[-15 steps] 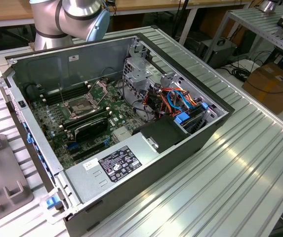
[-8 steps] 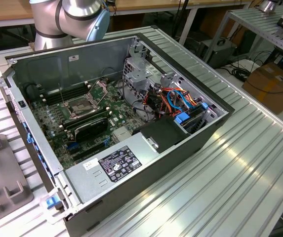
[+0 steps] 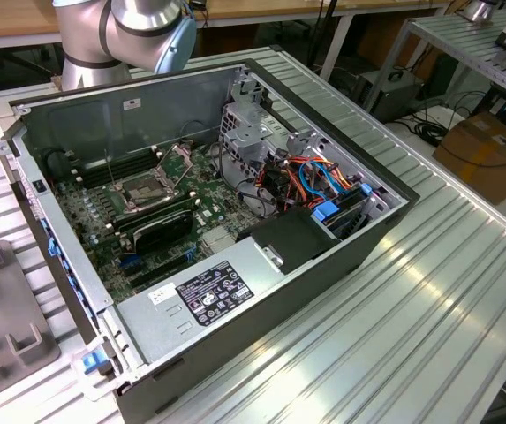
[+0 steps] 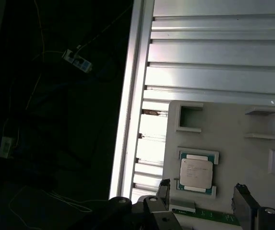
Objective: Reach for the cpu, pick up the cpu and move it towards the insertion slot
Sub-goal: 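Pick up the cpu and move it towards the insertion slot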
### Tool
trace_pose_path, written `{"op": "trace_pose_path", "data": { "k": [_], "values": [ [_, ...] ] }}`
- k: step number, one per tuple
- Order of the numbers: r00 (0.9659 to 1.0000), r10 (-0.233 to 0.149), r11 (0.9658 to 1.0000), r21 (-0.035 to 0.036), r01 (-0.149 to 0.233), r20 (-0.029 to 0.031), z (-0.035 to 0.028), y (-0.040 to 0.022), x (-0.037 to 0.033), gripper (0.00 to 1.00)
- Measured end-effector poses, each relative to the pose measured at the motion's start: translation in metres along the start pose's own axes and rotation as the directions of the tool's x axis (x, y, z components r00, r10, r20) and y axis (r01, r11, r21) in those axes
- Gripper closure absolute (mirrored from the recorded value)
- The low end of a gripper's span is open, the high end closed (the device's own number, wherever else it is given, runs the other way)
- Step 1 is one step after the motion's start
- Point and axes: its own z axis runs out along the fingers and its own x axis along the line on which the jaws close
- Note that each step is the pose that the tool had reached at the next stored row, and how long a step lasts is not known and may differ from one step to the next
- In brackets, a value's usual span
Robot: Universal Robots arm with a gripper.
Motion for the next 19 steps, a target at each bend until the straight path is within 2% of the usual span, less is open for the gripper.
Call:
{"op": "trace_pose_path", "data": {
  "k": [2,6,10,12,17,19],
  "values": [
    [1.0,0.0,1.0,-0.0072,0.0,0.0008,0.0014,-0.002,0.0002,0.38],
    [1.0,0.0,0.9999,-0.0126,0.0,0.0014,0.0028,-0.0035,0.0004,0.38],
    [1.0,-0.001,0.9998,-0.0211,0.001,0.0024,0.0057,-0.0061,0.0006,0.38],
    [1.0,-0.001,0.9996,-0.0272,0.001,0.0029,0.0072,-0.0081,0.0008,0.38],
    [1.0,-0.002,0.9989,-0.0476,0.002,0.0052,0.011,-0.0131,0.0014,0.38],
    [1.0,-0.002,0.9987,-0.0511,0.002,0.0057,0.0116,-0.0138,0.0014,0.38]
  ]
}}
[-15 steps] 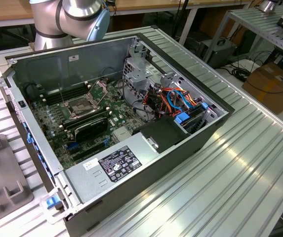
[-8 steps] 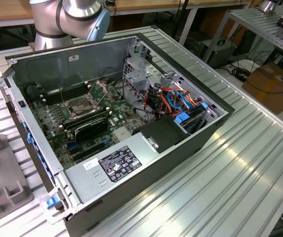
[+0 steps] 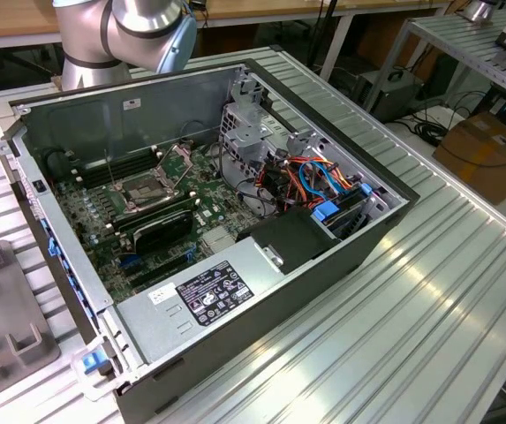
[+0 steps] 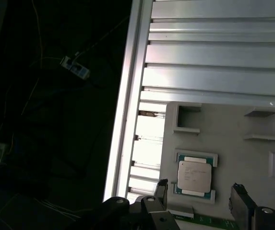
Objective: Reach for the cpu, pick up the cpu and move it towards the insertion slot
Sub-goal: 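Pick up the cpu and move it towards the insertion slot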
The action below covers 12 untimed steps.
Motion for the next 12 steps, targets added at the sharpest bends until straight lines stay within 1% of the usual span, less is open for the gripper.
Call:
{"op": "trace_pose_path", "data": {
  "k": [2,8,12],
  "values": [
    [1.0,0.0,1.0,-0.0048,0.0,0.0005,0.0008,-0.0012,0.0002,0.38],
    [1.0,0.0,0.9999,-0.0155,0.0,0.0019,0.0038,-0.0046,0.0005,0.38],
    [1.0,0.0,0.9998,-0.0205,0.001,0.0022,0.0056,-0.0055,0.0006,0.38]
  ]
}}
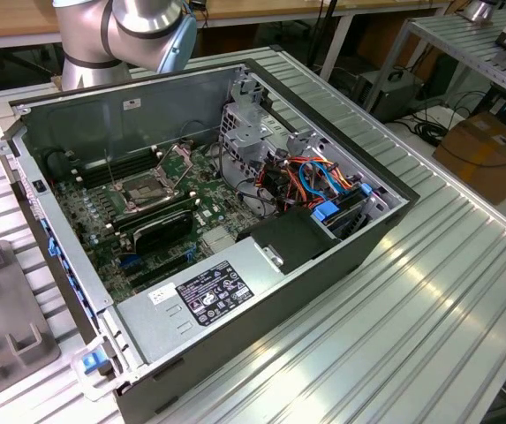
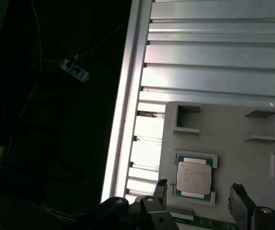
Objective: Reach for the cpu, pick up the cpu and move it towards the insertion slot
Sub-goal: 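Pick up the cpu and move it towards the insertion slot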
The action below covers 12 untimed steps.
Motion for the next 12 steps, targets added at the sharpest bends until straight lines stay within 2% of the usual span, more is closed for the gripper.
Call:
{"op": "trace_pose_path", "data": {
  "k": [2,8,12],
  "values": [
    [1.0,0.0,1.0,-0.0044,0.0,0.0008,0.0006,-0.0006,0.0,0.38],
    [1.0,0.0,1.0,-0.0049,0.0,0.0008,0.0017,-0.001,0.0001,0.38],
    [1.0,0.0,1.0,-0.005,0.0,0.0009,0.0049,-0.0019,0.0001,0.38]
  ]
}}
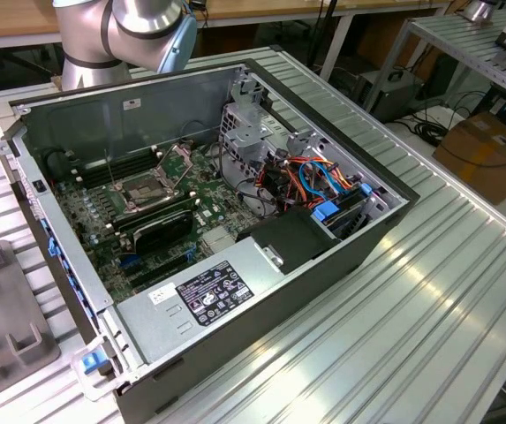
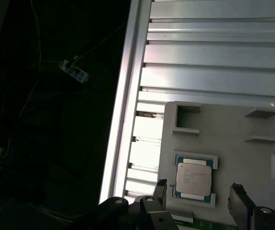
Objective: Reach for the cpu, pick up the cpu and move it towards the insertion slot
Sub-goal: 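Pick up the cpu and move it towards the insertion slot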
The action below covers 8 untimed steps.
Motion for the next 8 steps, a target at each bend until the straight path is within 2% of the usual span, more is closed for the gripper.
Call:
{"op": "trace_pose_path", "data": {
  "k": [2,8],
  "values": [
    [1.0,0.0,1.0,0.0,0.0,0.0,0.0042,-0.001,0.0001,0.38],
    [1.0,0.0,1.0,0.0002,0.0,-0.0001,0.0105,-0.0029,0.0002,0.38]
  ]
}}
